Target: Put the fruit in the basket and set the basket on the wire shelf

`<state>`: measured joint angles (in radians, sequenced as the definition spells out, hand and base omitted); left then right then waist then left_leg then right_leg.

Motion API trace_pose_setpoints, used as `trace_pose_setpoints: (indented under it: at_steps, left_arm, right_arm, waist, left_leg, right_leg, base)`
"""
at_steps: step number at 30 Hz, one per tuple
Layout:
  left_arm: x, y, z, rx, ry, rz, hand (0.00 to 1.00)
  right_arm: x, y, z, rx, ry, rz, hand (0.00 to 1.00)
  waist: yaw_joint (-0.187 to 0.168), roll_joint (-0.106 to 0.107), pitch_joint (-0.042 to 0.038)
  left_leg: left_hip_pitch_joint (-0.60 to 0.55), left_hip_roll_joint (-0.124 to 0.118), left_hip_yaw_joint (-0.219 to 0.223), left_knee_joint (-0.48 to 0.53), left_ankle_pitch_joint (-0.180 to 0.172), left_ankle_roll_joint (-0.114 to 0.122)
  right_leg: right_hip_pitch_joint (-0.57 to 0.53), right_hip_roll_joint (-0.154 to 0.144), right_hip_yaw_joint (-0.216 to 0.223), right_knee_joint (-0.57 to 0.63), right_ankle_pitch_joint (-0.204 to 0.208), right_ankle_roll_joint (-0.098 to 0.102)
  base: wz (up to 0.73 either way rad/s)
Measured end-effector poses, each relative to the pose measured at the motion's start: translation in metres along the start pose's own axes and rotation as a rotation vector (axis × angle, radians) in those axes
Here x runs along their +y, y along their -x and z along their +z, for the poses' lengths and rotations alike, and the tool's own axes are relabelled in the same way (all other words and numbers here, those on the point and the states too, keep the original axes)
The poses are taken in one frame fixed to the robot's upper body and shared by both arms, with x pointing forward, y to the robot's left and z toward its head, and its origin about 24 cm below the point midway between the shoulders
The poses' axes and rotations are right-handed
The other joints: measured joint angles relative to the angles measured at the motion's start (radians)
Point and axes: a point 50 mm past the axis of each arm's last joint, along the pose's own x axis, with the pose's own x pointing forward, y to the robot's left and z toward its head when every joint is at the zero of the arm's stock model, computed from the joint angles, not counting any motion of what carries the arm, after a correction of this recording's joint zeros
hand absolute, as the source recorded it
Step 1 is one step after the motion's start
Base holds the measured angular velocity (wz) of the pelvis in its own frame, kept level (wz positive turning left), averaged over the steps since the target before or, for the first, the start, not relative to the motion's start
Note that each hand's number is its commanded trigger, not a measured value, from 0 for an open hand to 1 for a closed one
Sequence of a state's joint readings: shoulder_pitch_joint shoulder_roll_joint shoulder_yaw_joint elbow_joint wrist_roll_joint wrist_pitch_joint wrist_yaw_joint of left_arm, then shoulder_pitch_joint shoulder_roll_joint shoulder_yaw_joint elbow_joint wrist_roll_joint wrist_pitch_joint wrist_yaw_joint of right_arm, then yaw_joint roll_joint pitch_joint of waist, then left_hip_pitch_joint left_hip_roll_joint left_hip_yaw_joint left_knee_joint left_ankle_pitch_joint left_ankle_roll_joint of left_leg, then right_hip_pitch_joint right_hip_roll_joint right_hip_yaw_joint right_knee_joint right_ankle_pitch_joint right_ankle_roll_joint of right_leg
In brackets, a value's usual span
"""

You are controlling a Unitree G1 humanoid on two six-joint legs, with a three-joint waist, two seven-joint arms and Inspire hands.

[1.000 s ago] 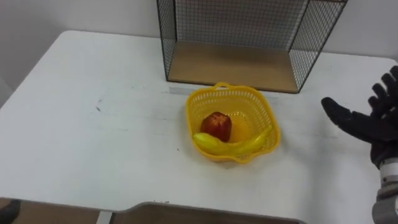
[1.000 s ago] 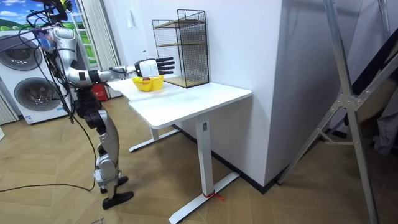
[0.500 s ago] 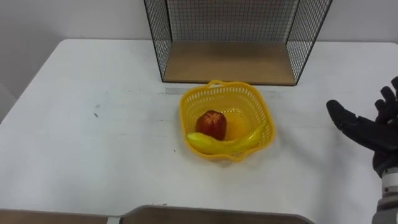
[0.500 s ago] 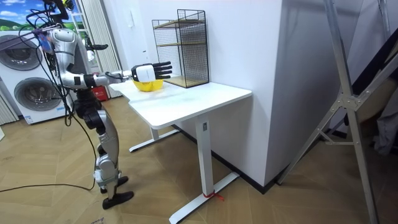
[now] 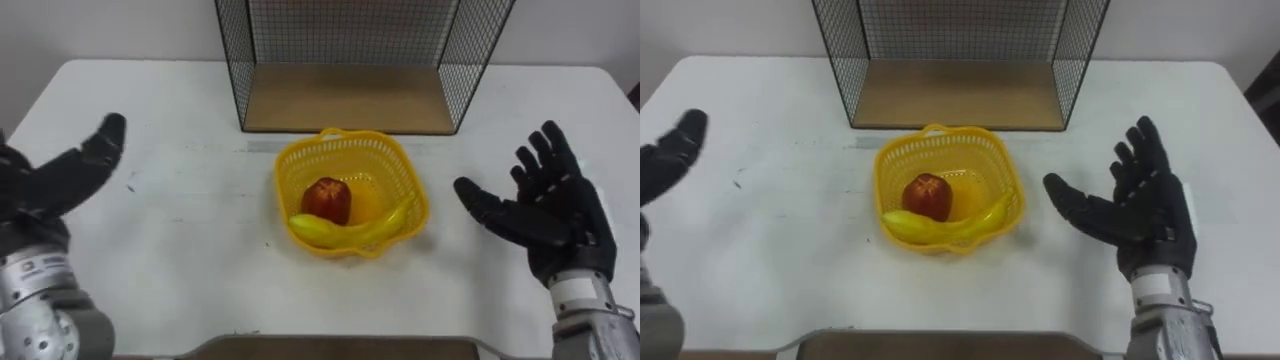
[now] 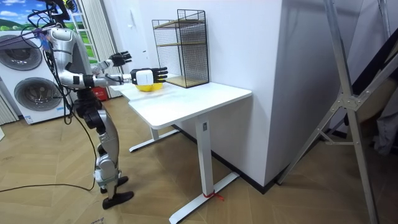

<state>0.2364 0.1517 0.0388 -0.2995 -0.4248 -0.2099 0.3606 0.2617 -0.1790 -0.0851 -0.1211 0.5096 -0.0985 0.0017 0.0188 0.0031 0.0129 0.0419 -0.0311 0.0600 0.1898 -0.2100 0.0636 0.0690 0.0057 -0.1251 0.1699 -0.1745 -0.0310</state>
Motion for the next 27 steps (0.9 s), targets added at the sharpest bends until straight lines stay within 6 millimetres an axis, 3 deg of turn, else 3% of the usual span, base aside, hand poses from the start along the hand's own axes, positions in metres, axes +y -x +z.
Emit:
trace_pose_setpoints:
  at_steps: [5, 10, 27]
  left_arm:
    - [-0.025, 0.000, -0.022, 0.105, 0.118, -0.180, 0.00]
    - [-0.040, 0.005, -0.035, 0.182, 0.142, -0.277, 0.00]
    - [-0.056, 0.029, -0.066, 0.388, 0.157, -0.440, 0.00]
  right_arm:
    - [0.023, -0.018, 0.008, -0.062, -0.087, 0.092, 0.00]
    - [0.035, -0.023, 0.002, -0.046, -0.167, 0.127, 0.00]
    - [0.049, -0.018, -0.031, 0.104, -0.193, 0.219, 0.00]
  waist:
    - [-0.025, -0.011, 0.0041]
    - [-0.041, -0.036, 0.0012]
    - [-0.049, -0.033, -0.0008]
  left_leg:
    - [-0.003, 0.003, 0.021, 0.004, 0.001, -0.001]
    - [-0.006, 0.002, 0.029, 0.005, 0.001, -0.001]
    - [-0.001, 0.006, 0.045, -0.001, 0.000, 0.000]
  right_leg:
    - [-0.010, 0.001, 0.019, -0.001, 0.000, 0.000]
    - [-0.014, -0.001, 0.025, 0.000, 0.000, 0.000]
    - [-0.019, 0.002, 0.042, 0.004, 0.001, -0.001]
  base:
    - [-0.11]
    - [-0.04]
    - [-0.03]
